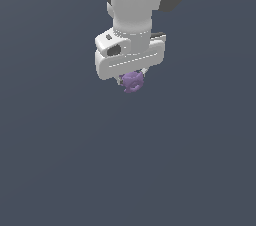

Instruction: Pick up the object and move it to a goal position.

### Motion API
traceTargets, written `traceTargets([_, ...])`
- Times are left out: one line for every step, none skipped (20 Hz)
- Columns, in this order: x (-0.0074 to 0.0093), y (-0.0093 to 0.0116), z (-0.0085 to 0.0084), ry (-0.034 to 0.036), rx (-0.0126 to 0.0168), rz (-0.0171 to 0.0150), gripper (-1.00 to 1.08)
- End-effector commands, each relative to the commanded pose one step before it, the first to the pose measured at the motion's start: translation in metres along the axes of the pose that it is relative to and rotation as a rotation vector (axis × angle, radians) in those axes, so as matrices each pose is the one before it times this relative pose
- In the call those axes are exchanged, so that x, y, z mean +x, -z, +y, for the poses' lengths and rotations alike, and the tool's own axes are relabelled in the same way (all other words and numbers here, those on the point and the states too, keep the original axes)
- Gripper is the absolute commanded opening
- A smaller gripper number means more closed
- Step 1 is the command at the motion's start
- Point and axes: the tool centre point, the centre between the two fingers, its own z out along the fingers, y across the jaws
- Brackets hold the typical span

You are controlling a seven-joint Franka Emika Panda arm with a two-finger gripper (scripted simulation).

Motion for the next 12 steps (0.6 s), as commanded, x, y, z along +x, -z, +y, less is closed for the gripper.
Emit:
traceTargets([0.00368, 0.02646, -0.0038, -0.00013, 0.00036, -0.0008, -1.0])
traceTargets([0.00169, 0.01025, -0.00137, 0.0, 0.0, 0.0, -1.0])
traceTargets([0.00171, 0.01016, -0.00134, 0.0, 0.0, 0.0, -1.0])
traceTargets([0.00172, 0.01007, -0.00132, 0.0, 0.0, 0.0, -1.0])
traceTargets([0.00172, 0.00988, -0.00129, 0.0, 0.0, 0.0, -1.0])
traceTargets([0.00168, 0.00946, -0.00122, 0.0, 0.0, 0.0, -1.0])
traceTargets([0.00163, 0.00906, -0.00116, 0.0, 0.0, 0.0, -1.0])
traceTargets([0.00154, 0.00861, -0.00084, 0.00002, 0.00067, 0.00015, -1.0])
traceTargets([0.00156, 0.00833, -0.00105, 0.0, 0.0, 0.0, -1.0])
traceTargets([0.00152, 0.008, -0.00099, 0.0, 0.0, 0.0, -1.0])
traceTargets([0.00149, 0.00769, -0.00095, 0.0, 0.0, 0.0, -1.0])
traceTargets([0.00146, 0.00739, -0.0009, 0.0, 0.0, 0.0, -1.0])
